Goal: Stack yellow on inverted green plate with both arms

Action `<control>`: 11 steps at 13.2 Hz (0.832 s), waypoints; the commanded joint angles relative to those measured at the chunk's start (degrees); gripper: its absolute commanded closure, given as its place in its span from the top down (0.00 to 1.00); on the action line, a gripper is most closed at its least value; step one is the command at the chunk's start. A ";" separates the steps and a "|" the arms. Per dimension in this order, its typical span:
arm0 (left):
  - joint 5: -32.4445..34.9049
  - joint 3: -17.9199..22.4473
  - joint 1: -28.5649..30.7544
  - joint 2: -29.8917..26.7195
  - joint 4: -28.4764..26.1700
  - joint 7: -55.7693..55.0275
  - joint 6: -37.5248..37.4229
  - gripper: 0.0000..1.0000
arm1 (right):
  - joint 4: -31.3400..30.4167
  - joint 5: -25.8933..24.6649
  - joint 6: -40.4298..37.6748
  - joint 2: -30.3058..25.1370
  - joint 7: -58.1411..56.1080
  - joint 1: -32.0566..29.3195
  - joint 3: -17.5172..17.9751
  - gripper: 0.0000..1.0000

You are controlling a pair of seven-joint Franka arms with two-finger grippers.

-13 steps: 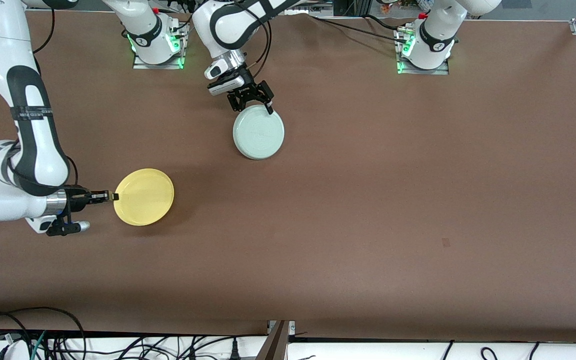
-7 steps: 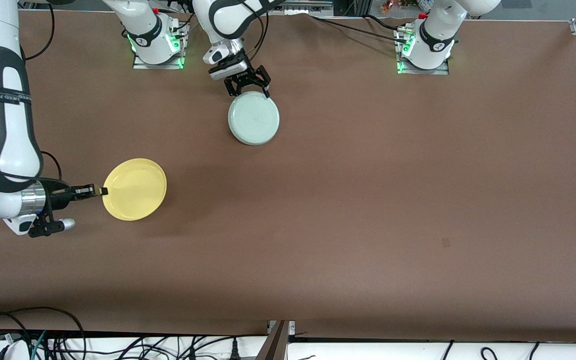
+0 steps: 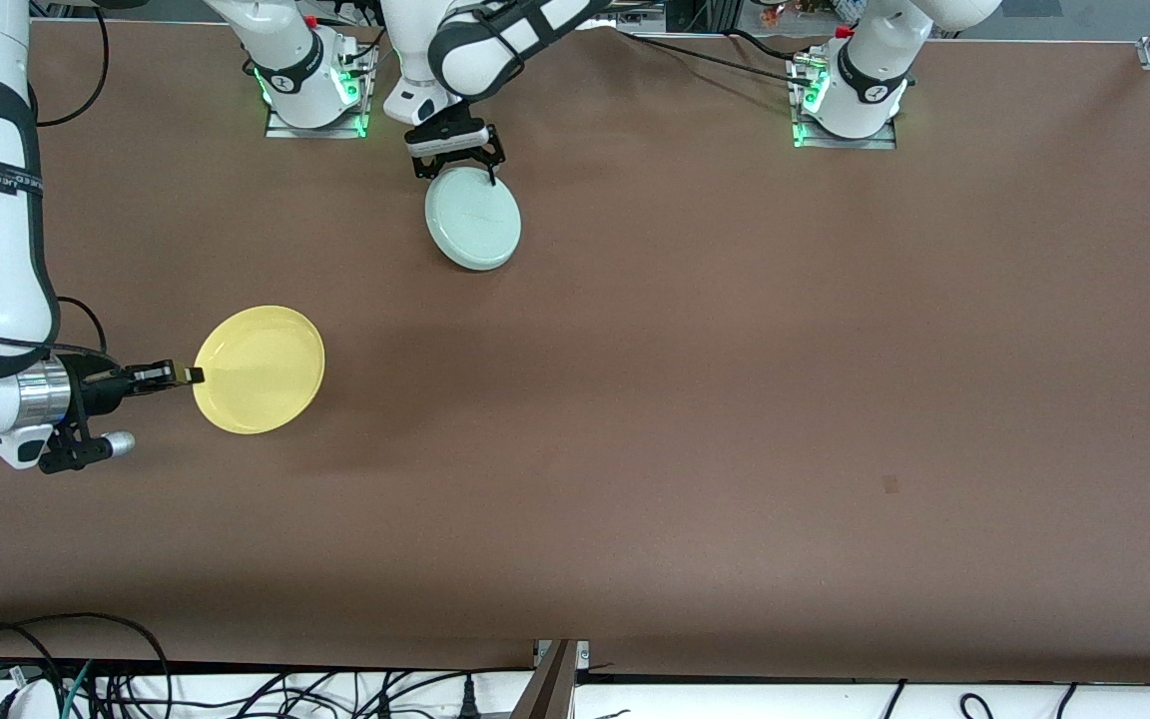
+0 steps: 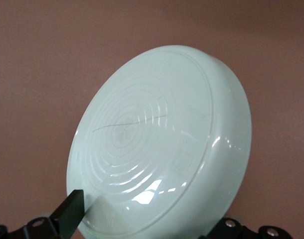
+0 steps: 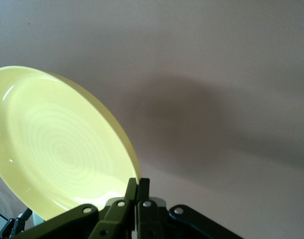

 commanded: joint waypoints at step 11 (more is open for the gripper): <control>28.68 0.32 24.00 -2.93 -13.78 31.84 7.63 1.00 | 0.51 -1.53 -0.61 0.88 -0.75 -0.31 0.06 0.00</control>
